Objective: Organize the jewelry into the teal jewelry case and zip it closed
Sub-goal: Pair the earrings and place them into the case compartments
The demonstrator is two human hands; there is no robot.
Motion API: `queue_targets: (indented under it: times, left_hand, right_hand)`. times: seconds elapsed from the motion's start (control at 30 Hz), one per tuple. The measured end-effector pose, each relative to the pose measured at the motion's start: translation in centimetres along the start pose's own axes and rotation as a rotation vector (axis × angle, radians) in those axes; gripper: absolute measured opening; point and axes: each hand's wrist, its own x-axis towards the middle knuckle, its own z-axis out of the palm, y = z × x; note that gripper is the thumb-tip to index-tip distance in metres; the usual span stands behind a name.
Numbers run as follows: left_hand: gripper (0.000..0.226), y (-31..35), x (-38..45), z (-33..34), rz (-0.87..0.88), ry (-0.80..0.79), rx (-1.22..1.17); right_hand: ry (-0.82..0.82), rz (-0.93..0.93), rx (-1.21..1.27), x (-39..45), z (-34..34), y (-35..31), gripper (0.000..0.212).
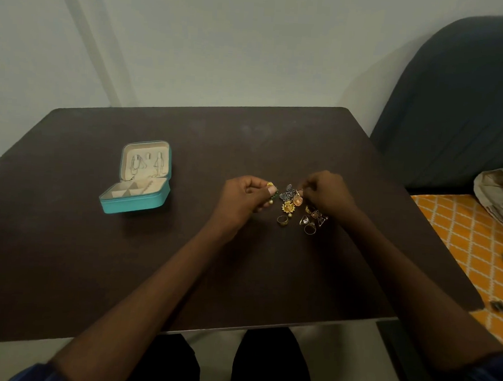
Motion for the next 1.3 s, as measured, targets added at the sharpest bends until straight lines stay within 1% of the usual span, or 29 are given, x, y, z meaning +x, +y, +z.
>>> queue_targets:
  times: [0.1, 0.27, 0.33, 0.4, 0.53, 0.6, 0.7, 0.8, 0.97, 1.03, 1.1, 1.2, 1.3]
  left_hand:
    - [0.005, -0.1, 0.0, -0.2, -0.013, -0.01, 0.01]
    - [0.006, -0.4, -0.1, -0.4, -0.034, -0.017, 0.004]
    - [0.005, -0.5, -0.3, -0.5, -0.038, -0.019, -0.001]
    - [0.007, -0.5, -0.4, -0.5, -0.035, -0.026, 0.0]
    - [0.003, 0.1, -0.4, -0.5, -0.015, -0.05, 0.004]
    - [0.002, 0.6, -0.4, -0.1, 0.005, -0.066, -0.03]
    - [0.003, 1.4, -0.8, 0.3, 0.036, -0.097, -0.087]
    - [0.004, 2.2, -1.4, -0.1, 0.065, -0.062, -0.116]
    - [0.006, 2.9, -2.2, -1.9, 0.102, 0.052, -0.04]
    - [0.01, 3.0, -2.4, -2.8, 0.127, 0.115, 0.025]
    - [0.016, 3.0, -2.7, -4.0, 0.143, 0.158, 0.11]
    - [0.017, 3.1, -3.2, -5.5, 0.157, 0.182, 0.188]
    - [0.014, 3.1, -3.5, -6.9, 0.131, 0.166, 0.172]
  right_hand:
    - [0.048, -0.011, 0.042, -0.4, 0.1, 0.2, 0.011]
    - [0.075, -0.001, 0.006, -1.1, -0.5, 1.2, 0.012]
    - [0.074, 0.012, 0.054, -1.3, -0.8, 1.5, 0.013]
    - [0.073, 0.01, 0.175, -1.6, -1.3, 1.6, 0.015]
    - [0.033, -0.015, 0.588, -3.0, -1.9, 0.1, 0.016]
    - [0.006, -0.043, 0.747, -3.7, -1.7, -1.3, 0.015]
    - [-0.04, -0.08, 0.868, -4.4, -1.1, -3.5, 0.014]
    - [-0.039, -0.095, 0.975, -4.8, -0.4, -5.3, 0.017]
    - [0.022, -0.09, 0.943, -5.1, 0.6, -7.8, 0.025]
    - [0.041, -0.082, 0.953, -5.3, 1.0, -9.0, 0.026]
    - [0.053, -0.117, 0.924, -5.5, 1.4, -10.1, 0.025]
    - [0.042, -0.21, 0.814, -5.6, 1.7, -11.3, 0.031]
    - [0.022, -0.248, 0.744, -5.3, 1.8, -12.0, 0.027]
